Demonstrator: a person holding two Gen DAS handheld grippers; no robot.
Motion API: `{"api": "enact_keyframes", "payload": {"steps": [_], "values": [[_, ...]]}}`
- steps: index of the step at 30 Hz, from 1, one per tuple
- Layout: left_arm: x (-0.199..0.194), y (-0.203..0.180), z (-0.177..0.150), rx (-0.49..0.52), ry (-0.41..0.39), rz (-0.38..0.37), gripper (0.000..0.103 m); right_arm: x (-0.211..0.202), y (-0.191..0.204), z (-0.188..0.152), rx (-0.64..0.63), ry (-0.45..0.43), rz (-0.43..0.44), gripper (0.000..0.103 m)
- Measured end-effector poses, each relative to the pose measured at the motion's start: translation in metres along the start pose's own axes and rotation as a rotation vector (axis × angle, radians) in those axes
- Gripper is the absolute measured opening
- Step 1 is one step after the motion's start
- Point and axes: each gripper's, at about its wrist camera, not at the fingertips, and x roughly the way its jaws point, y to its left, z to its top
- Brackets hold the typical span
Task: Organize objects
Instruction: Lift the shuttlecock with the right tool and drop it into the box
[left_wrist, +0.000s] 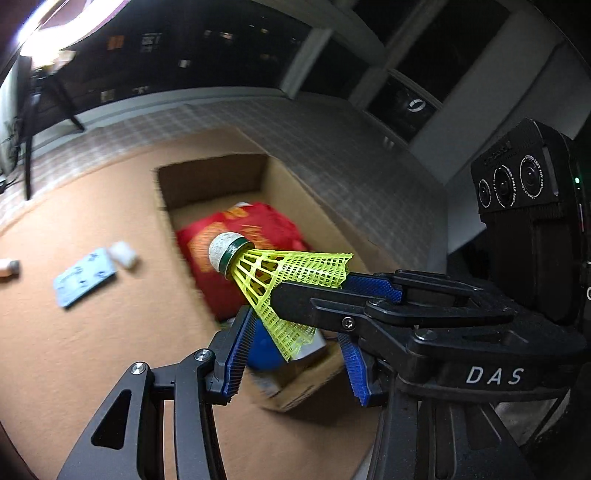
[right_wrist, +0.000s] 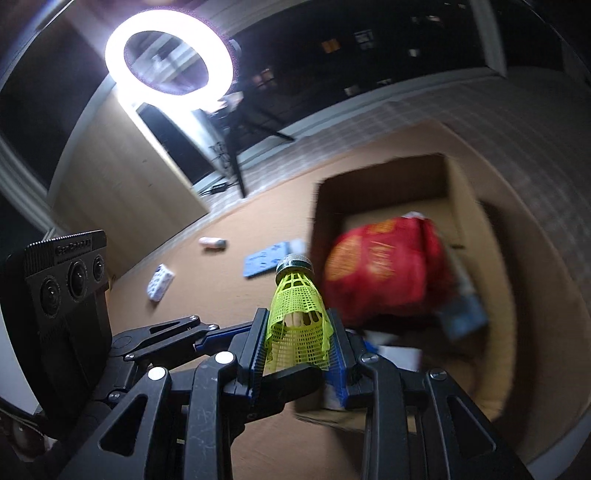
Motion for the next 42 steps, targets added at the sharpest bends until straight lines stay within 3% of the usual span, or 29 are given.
{"api": "enact_keyframes", "payload": {"steps": [10,12,15,16,21,30,42], "values": [[0.024,-0.022,0.000,0.032,0.036,-0.001,0.048,-0.018,-0.032,-0.009,0.048,-0.026,-0.049,0.028],[0.026,-0.021,-0.001,0.035,0.043,0.003,0.050,-0.022,-0.036,-0.011,0.051,-0.028,-0.055,0.031],[0.028,-0.018,-0.003,0.036,0.059,0.015,0.058,-0.027,-0.036,-0.011,0.048,-0.049,-0.080,0.051],[0.028,-0.017,-0.004,0.034,0.059,0.024,0.064,-0.030,-0.036,-0.011,0.048,-0.060,-0.093,0.053],[0.023,-0.008,-0.007,0.015,0.050,0.040,0.065,-0.035,-0.030,-0.010,0.035,-0.082,-0.118,0.054],[-0.026,0.028,-0.019,-0.066,-0.007,0.095,0.065,-0.024,-0.002,-0.006,-0.010,-0.078,-0.071,0.054],[-0.103,0.115,-0.064,-0.239,-0.061,0.227,0.065,0.025,0.066,0.000,-0.120,-0.035,0.018,0.054]]}}
